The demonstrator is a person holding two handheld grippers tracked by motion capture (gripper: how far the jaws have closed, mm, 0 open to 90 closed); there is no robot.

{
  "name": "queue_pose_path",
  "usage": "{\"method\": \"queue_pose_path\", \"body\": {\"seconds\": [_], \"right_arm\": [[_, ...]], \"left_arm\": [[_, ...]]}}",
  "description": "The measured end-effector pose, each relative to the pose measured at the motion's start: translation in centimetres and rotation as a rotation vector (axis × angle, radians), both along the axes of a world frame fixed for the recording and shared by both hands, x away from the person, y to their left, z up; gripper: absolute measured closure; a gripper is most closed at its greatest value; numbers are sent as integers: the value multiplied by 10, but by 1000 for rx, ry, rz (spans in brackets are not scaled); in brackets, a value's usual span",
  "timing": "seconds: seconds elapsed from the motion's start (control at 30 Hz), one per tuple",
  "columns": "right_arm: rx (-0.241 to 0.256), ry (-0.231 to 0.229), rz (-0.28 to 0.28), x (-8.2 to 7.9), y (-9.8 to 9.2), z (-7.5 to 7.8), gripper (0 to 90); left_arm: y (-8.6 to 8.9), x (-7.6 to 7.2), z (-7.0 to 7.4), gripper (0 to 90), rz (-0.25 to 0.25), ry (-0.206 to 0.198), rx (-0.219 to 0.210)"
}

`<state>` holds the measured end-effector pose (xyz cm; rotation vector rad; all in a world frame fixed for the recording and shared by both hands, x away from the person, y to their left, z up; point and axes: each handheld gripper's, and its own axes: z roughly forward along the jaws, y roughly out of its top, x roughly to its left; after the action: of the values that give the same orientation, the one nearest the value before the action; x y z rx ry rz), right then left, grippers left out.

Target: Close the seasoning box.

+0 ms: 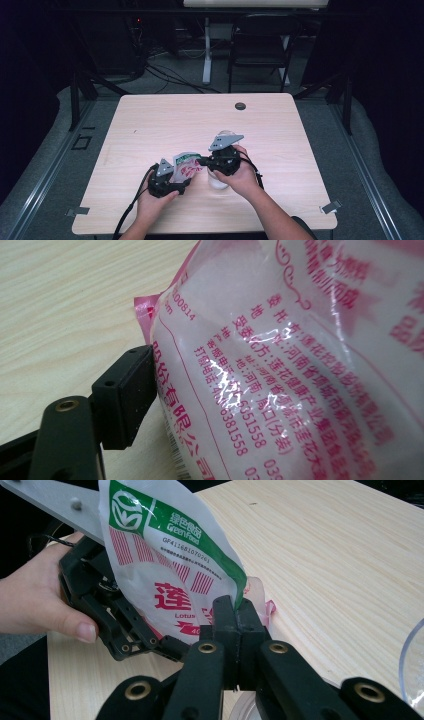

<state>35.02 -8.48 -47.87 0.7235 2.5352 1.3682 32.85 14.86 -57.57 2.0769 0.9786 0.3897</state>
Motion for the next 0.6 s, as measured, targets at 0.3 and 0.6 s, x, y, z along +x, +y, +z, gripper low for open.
{"method": "queue_pose_path", "body": {"seconds": [0.3,0.6], "right_arm": [[-3,0,0,-1,0,0,900],[-6,-1,0,-1,-1,0,900]], "left_arm": [[-2,3,-9,251,3,-15,6],[-5,5,-12,273,0,33,53]]}}
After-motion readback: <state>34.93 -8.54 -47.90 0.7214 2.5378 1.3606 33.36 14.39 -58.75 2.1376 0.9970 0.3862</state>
